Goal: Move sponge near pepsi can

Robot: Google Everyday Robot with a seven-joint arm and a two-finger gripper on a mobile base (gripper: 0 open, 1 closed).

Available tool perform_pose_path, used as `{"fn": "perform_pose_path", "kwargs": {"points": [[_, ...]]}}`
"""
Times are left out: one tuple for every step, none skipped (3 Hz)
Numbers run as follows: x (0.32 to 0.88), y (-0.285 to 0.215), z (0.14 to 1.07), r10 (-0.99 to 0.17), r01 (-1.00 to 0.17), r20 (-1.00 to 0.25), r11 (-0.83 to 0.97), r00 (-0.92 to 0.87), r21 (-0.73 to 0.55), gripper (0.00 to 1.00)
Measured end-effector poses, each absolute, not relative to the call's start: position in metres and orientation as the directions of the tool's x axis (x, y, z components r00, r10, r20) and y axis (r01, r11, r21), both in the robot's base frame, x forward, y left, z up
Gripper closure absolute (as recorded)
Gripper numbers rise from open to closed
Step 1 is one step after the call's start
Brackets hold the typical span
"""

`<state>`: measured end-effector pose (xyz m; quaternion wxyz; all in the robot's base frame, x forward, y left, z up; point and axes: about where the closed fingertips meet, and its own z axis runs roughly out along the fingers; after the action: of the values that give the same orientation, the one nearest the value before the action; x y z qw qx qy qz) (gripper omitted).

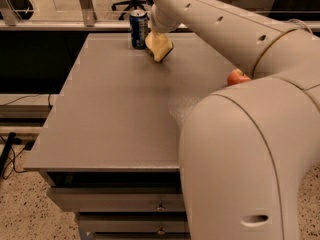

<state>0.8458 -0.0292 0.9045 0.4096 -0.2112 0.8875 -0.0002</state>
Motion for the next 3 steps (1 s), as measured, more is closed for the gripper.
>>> {"fn": "perform_pose_path", "kwargs": {"points": [[0.848, -0.036, 0.895, -0.375, -0.362, -0.71, 0.915, -0.596, -0.179, 0.3], [0.847, -0.04, 0.89, -0.375, -0.355, -0.701, 0.917, -0.606, -0.184, 0.06], [0.846, -0.051, 0.893, -0.37, -0.342, -0.708, 0.92, -0.602, -0.19, 0.0]]}}
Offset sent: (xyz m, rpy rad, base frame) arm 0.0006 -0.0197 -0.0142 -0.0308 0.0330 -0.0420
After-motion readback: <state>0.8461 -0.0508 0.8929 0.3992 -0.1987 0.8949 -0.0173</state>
